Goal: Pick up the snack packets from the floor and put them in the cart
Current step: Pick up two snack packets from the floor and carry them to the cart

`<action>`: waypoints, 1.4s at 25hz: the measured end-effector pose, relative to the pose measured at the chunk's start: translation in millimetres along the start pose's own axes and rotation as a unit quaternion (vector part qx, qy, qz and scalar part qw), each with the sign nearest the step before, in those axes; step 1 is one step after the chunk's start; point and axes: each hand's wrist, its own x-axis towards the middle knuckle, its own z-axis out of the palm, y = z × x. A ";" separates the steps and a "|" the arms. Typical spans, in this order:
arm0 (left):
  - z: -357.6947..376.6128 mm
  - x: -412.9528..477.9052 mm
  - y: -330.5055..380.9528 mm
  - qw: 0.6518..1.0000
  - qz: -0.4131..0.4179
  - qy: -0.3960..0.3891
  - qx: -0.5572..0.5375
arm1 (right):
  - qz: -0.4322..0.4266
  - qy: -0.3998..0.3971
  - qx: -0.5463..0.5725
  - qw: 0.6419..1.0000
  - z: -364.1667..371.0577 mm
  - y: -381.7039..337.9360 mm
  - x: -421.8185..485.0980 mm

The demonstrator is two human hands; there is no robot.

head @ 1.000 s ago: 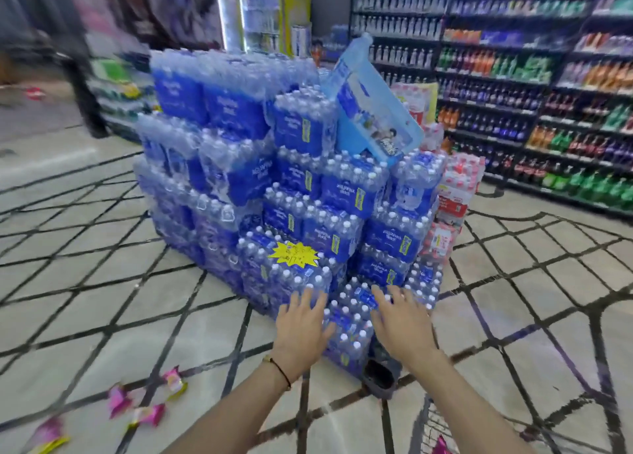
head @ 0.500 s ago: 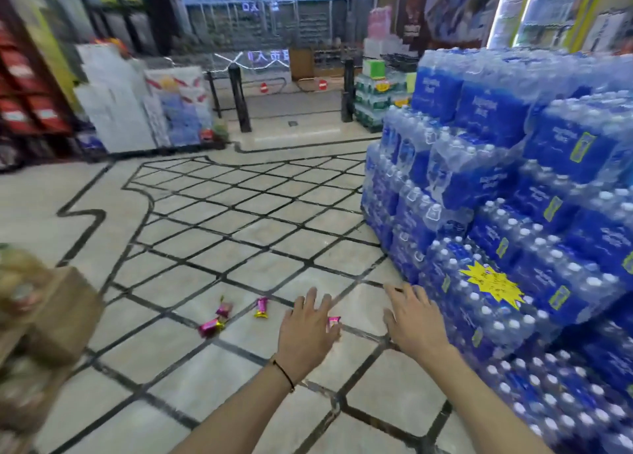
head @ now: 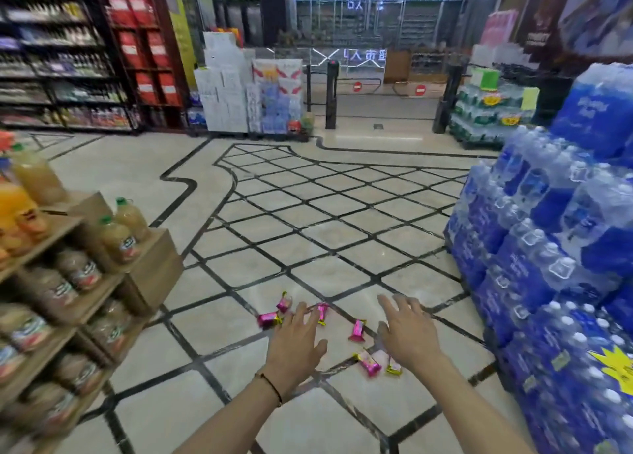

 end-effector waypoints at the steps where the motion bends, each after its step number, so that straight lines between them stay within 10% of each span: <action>1: -1.0 14.7 -20.4 1.000 -0.005 0.002 0.005 | -0.005 -0.002 0.001 1.000 4.5 -15.9 22.5; 12: -18.4 178.9 -197.4 0.998 -0.050 -0.032 0.008 | -0.037 -0.030 0.001 0.999 19.3 -139.5 236.8; 35: 108.5 564.8 -305.6 0.986 -0.087 -0.141 0.022 | -0.022 -0.136 0.023 0.990 172.6 -106.1 656.2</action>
